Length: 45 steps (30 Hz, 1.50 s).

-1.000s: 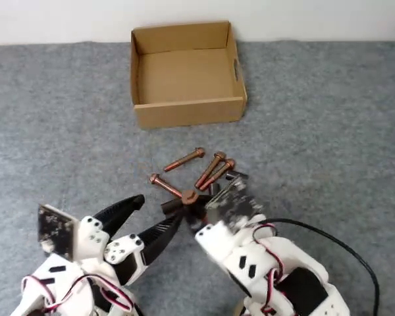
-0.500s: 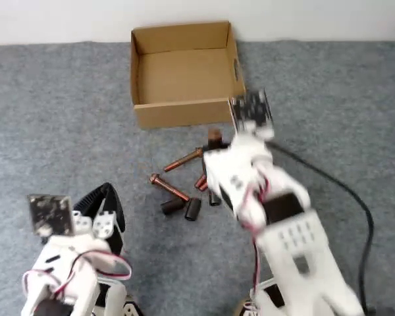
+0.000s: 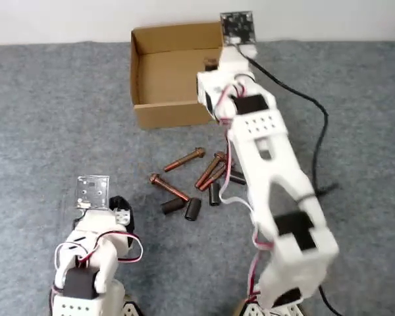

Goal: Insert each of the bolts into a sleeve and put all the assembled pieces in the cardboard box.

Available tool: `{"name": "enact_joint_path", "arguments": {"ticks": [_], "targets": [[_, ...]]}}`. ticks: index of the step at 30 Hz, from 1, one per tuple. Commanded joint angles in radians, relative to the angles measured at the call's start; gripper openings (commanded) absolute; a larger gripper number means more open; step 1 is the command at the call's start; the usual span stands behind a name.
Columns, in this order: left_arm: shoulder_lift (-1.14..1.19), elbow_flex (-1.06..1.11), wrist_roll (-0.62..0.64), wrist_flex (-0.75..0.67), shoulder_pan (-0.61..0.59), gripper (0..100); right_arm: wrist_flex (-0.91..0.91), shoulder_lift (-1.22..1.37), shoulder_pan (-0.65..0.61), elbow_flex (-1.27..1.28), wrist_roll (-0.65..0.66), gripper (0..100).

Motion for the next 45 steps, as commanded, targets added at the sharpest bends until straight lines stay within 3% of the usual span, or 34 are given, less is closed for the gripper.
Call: {"name": "enact_joint_path", "arguments": {"ticks": [1, 8, 20, 28, 35, 38, 42, 45], "targets": [[-0.009, 0.016, -0.009, -0.068, -0.011, 0, -0.027, 0.162, 0.01, -0.285, -0.005, 0.8], [-0.005, 0.016, -0.009, -0.072, -0.009, 0, -0.01, 0.492, 0.012, -0.647, 0.055, 0.8], [-0.002, 0.018, -0.009, -0.057, -0.009, 0, 0.186, 0.802, 0.007, -1.0, 0.161, 1.3], [-0.002, 0.018, 0.04, -0.041, -0.009, 0, 0.239, 0.854, 0.005, -1.085, 0.218, 13.0], [-0.002, 0.018, 0.04, -0.041, -0.009, 0, 0.269, 0.854, 0.005, -1.142, 0.218, 12.9], [-0.002, 0.018, 0.04, -0.041, -0.02, 0, 0.355, 0.854, -0.001, -1.206, 0.215, 11.0], [-0.003, 0.018, 0.04, -0.052, -0.117, 0, 0.521, 0.854, -0.016, -1.344, 0.213, 0.8], [-0.003, 0.018, 0.041, -0.055, -0.169, 0, 0.644, 0.851, -0.039, -1.421, 0.213, 2.1]]}}
